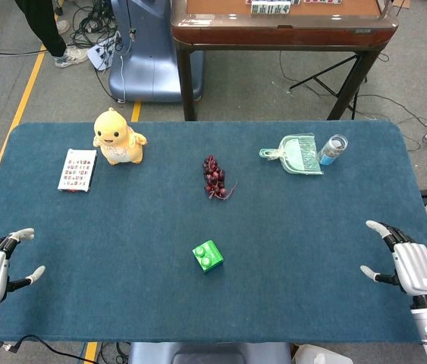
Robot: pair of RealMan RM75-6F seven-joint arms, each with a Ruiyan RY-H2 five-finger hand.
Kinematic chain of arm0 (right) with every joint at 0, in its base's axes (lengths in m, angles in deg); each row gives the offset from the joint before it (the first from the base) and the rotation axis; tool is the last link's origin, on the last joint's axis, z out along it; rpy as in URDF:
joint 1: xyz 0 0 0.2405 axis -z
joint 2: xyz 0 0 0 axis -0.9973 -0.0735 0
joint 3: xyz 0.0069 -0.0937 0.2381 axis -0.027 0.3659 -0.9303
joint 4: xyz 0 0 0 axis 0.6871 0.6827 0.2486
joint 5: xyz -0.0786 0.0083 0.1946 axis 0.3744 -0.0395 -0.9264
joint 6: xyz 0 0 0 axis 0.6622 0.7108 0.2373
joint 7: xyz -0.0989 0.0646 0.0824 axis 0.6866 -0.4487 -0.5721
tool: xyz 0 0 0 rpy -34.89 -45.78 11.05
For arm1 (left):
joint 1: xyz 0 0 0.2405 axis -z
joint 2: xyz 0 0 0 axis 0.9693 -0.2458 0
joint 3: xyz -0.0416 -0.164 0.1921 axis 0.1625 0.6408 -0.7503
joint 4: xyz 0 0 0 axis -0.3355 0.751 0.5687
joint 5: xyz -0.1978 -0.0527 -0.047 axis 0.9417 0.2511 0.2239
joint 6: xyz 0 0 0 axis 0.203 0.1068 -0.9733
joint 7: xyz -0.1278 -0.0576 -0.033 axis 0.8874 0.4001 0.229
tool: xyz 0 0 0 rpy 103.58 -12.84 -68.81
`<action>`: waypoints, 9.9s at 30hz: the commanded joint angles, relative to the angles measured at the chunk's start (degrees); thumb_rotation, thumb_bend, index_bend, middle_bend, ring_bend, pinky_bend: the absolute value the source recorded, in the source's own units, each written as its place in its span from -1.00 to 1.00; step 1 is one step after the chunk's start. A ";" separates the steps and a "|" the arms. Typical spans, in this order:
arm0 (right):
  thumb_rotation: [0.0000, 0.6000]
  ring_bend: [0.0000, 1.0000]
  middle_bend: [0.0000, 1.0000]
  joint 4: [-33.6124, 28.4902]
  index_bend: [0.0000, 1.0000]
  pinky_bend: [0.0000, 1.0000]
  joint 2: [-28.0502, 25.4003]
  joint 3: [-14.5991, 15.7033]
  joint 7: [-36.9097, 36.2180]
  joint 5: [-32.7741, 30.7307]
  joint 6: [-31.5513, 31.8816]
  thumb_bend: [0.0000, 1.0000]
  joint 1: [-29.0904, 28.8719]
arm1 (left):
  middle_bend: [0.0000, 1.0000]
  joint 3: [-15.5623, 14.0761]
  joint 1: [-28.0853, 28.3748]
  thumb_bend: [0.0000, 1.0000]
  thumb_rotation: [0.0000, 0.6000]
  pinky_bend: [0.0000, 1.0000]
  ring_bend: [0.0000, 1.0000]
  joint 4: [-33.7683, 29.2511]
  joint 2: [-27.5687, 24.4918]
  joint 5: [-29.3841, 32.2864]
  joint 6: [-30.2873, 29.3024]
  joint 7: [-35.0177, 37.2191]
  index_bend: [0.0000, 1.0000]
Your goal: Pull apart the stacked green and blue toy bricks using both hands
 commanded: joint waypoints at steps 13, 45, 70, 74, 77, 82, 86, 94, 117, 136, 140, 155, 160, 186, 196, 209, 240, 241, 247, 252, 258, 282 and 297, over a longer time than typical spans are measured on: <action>1.00 -0.55 -0.44 -11.33 -0.54 -0.27 -2.50 -3.56 5.85 3.22 -4.07 -1.00 -6.98 | -0.18 -4.42 1.59 -0.85 1.00 0.30 -0.22 0.65 -2.17 -4.43 5.79 4.75 -0.42; 1.00 -1.00 -1.00 -32.26 -0.75 -1.00 5.01 -7.90 46.37 -33.89 -29.48 -1.00 -37.07 | -0.19 -3.55 0.36 -0.85 1.00 0.30 -0.21 6.91 2.19 -2.77 3.44 1.58 -0.45; 1.00 -1.00 -1.00 -20.74 -0.79 -1.00 16.57 -4.76 49.04 -46.58 -29.50 -1.00 -47.44 | -0.21 -3.95 0.18 -0.85 1.00 0.30 -0.19 7.72 3.47 -2.30 4.14 1.48 -0.43; 1.00 -1.00 -1.00 -19.09 -0.76 -1.00 18.00 -4.53 48.67 -47.88 -30.00 -1.00 -48.66 | -0.21 -4.19 0.08 -0.85 1.00 0.30 -0.18 8.22 3.76 -2.26 4.36 1.77 -0.43; 1.00 -1.00 -1.00 -18.28 -0.69 -1.00 18.75 -4.57 47.96 -48.57 -30.41 -1.00 -49.24 | -0.21 -4.27 -0.11 -0.85 1.00 0.30 -0.17 8.63 3.87 -2.01 4.41 2.02 -0.42; 1.00 -1.00 -1.00 -16.70 -0.54 -1.00 19.84 -4.47 47.05 -49.76 -30.89 -1.00 -50.26 | -0.21 -4.43 -0.31 -0.85 1.00 0.30 -0.17 9.14 4.00 -1.78 4.64 2.87 -0.42; 1.00 -1.00 -1.00 -16.04 -0.43 -1.00 20.39 -4.32 46.61 -50.46 -30.72 -1.00 -50.82 | -0.21 -4.43 -0.30 -0.85 1.00 0.30 -0.17 9.27 4.17 -1.83 4.68 3.01 -0.42; 1.00 -1.00 -0.99 -14.18 -0.31 -1.00 22.01 -3.89 46.20 -51.22 -29.97 -0.97 -51.64 | -0.21 -4.57 -0.16 -0.85 1.00 0.30 -0.17 9.38 4.66 -2.18 4.85 2.55 -0.42; 1.00 -1.00 -0.86 -25.81 0.11 -1.00 9.23 -8.43 37.25 -43.81 -23.03 -0.80 -45.77 | 0.10 -2.30 4.24 -0.85 1.00 0.89 0.51 0.12 0.90 -3.07 8.67 4.93 -0.64; 1.00 -1.00 -0.84 -41.43 0.15 -1.00 -11.11 -14.18 27.76 -41.94 -21.48 -0.78 -40.22 | 1.00 8.29 21.14 -0.85 1.00 1.00 1.00 -26.67 -5.00 7.81 26.07 -2.90 -0.46; 1.00 -1.00 -0.84 -41.71 0.15 -1.00 -10.57 -14.50 27.23 -42.04 -21.74 -0.78 -40.80 | 1.00 10.19 25.19 -0.86 1.00 1.00 1.00 -28.69 -3.72 12.40 29.73 -3.33 -0.40; 1.00 -1.00 -0.84 -41.47 0.15 -1.00 -5.73 -15.67 26.21 -43.60 -21.38 -0.79 -43.85 | 1.00 12.67 31.50 -0.86 1.00 1.00 1.00 -29.52 3.89 27.90 25.47 -7.98 -0.46; 1.00 -1.00 -0.84 -40.62 0.15 -1.00 -3.93 -15.35 26.64 -44.21 -21.10 -0.79 -44.71 | 1.00 12.98 32.38 -0.86 1.00 1.00 1.00 -29.92 5.59 30.83 23.62 -9.16 -0.48; 1.00 -1.00 -0.84 -37.22 0.19 -1.00 7.37 -16.24 28.94 -47.07 -13.21 -0.79 -46.85 | 1.00 13.52 34.20 -0.87 1.00 1.00 1.00 -29.49 11.09 35.03 18.62 -9.70 -0.49; 1.00 -1.00 -0.84 -36.44 0.19 -1.00 9.19 -16.64 28.83 -47.56 -12.88 -0.79 -46.63 | 1.00 12.99 34.19 -0.87 1.00 1.00 1.00 -28.66 12.15 35.11 17.91 -9.75 -0.30; 1.00 -1.00 -0.84 -35.92 0.20 -1.00 10.20 -16.92 28.76 -47.93 -13.45 -0.79 -46.38 | 1.00 13.33 33.76 -0.86 1.00 1.00 1.00 -27.79 14.45 35.22 16.13 -9.08 -0.13; 1.00 -1.00 -0.83 -35.00 0.20 -1.00 11.21 -17.27 26.45 -46.14 -14.59 -0.79 -44.82 | 1.00 13.73 31.58 -0.24 1.00 1.00 1.00 -24.53 19.06 31.32 13.27 -6.17 0.78; 1.00 -1.00 -0.83 -35.00 0.20 -1.00 11.20 -17.30 26.32 -45.96 -14.56 -0.79 -44.72 | 1.00 13.73 31.54 -0.24 1.00 1.00 1.00 -24.40 19.11 31.45 13.36 -6.20 0.78; 1.00 -1.00 -0.82 -35.19 0.21 -1.00 10.93 -17.47 25.49 -44.98 -14.42 -0.78 -44.03 | 1.00 13.76 31.43 -0.23 1.00 1.00 1.00 -23.51 19.28 32.28 14.05 -6.42 0.79; 1.00 -1.00 -0.82 -35.59 0.22 -1.00 10.14 -17.52 24.91 -44.16 -14.23 -0.78 -43.21 | 1.00 13.71 31.24 -0.24 1.00 1.00 1.00 -22.59 19.42 32.54 14.32 -6.70 0.80; 1.00 -1.00 -0.82 -34.66 0.22 -1.00 8.10 -16.09 25.60 -44.06 -13.62 -0.78 -41.49 | 1.00 12.26 31.22 -0.24 1.00 1.00 1.00 -20.61 19.91 31.80 14.07 -9.26 0.80; 1.00 -1.00 -0.89 -22.27 -1.00 -1.00 8.84 -9.50 29.79 -40.01 -13.12 -1.00 -36.97 | 0.99 8.07 32.64 -0.85 1.00 1.00 0.94 -15.02 21.90 25.27 9.84 -25.22 -1.00; 1.00 -1.00 -0.79 -19.22 -0.74 -1.00 -1.98 -2.85 17.80 -20.82 -7.49 -0.93 -24.53 | -0.29 0.02 20.51 -0.85 1.00 0.15 -0.32 -13.46 1.41 20.67 6.99 -18.43 -0.76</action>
